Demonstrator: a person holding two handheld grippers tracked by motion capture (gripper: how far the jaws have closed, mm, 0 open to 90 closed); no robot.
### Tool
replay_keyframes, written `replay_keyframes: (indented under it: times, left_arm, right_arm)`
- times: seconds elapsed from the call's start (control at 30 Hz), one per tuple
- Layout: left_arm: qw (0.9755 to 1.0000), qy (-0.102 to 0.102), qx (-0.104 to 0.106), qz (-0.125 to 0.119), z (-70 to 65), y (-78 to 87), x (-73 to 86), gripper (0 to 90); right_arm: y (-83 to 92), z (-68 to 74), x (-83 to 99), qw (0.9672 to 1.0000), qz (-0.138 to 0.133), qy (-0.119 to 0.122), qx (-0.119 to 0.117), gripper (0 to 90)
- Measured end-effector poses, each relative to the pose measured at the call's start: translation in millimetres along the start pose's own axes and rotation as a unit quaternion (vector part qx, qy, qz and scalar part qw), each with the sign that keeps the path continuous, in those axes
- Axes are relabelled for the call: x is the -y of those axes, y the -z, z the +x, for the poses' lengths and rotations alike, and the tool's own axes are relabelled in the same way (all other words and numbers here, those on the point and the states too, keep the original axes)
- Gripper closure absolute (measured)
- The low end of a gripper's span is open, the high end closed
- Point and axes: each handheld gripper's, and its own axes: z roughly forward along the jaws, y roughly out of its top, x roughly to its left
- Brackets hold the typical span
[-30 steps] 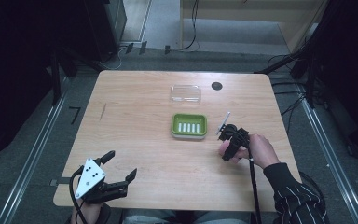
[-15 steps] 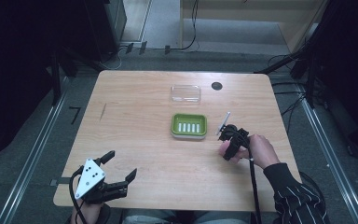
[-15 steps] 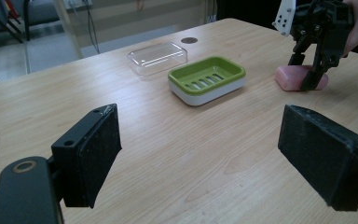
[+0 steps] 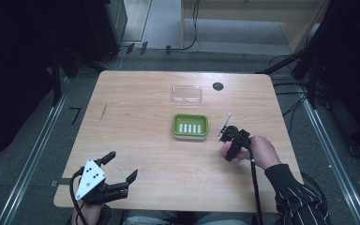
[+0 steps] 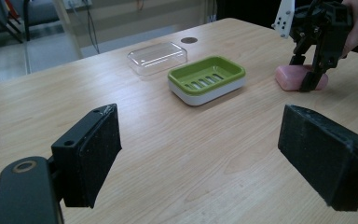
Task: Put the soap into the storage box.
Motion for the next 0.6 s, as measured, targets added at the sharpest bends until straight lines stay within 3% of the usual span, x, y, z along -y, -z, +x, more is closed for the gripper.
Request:
replay_keyframes:
  times: [0.6]
  left_arm:
    - [1.0000,0.000,0.000,0.000,0.0,0.2,0.1,13.9]
  right_arm:
    - [-1.9,-0.4,1.2,0.9999,-0.003,-0.009,-0.006,38.3]
